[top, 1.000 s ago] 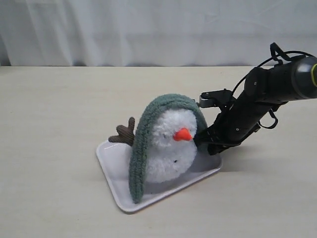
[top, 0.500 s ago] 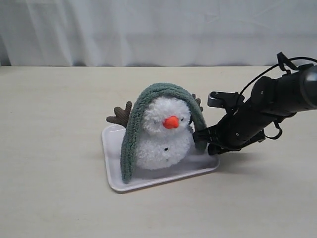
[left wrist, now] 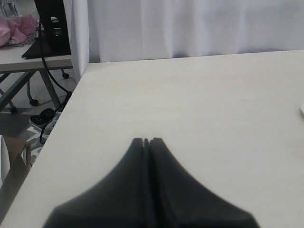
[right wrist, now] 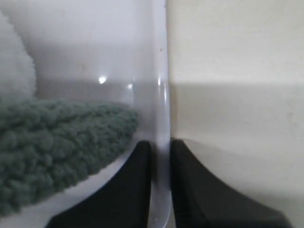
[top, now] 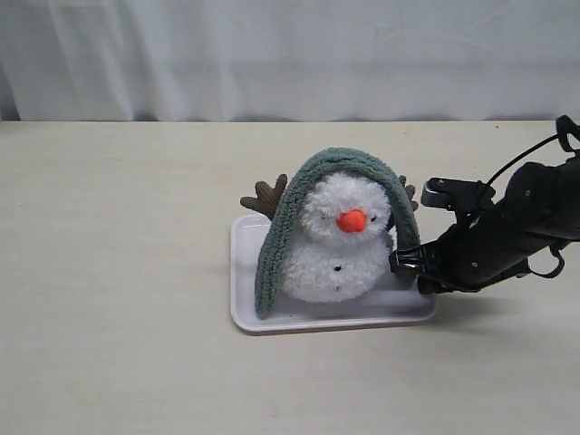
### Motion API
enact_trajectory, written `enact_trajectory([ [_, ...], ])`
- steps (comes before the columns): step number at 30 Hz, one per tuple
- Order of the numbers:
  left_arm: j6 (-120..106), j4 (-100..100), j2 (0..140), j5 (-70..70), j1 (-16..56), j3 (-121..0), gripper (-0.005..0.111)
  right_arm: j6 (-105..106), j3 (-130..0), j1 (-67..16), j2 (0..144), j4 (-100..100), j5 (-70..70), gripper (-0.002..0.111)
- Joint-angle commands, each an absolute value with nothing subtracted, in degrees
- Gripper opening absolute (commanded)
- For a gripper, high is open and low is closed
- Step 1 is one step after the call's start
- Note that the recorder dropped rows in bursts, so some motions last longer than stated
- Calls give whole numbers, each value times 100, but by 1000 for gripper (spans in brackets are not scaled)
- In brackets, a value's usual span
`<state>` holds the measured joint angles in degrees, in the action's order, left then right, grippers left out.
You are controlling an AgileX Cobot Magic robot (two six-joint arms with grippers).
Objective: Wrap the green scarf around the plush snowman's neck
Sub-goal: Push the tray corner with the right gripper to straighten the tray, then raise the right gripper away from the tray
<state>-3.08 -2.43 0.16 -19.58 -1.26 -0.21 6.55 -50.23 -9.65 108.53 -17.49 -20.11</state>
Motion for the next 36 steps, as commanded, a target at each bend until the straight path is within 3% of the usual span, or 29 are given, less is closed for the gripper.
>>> enact_trajectory([
  [1,-298,-241,0,-1894,-131,0,0,691,-4649,-920,10995,-1431,-2283,4],
  [14,-298,-241,0,-1894,-131,0,0,691,-4019,-920,10459,-1455,-1992,4],
  [17,-298,-241,0,-1894,-131,0,0,680,-4019,-920,10474,-1626,-1977,19],
  [24,-298,-241,0,-1894,-131,0,0,720,-4141,-920,10296,-1557,-2390,38],
  [36,-298,-241,0,-1894,-131,0,0,869,-4259,-920,8622,-1412,-3342,38],
])
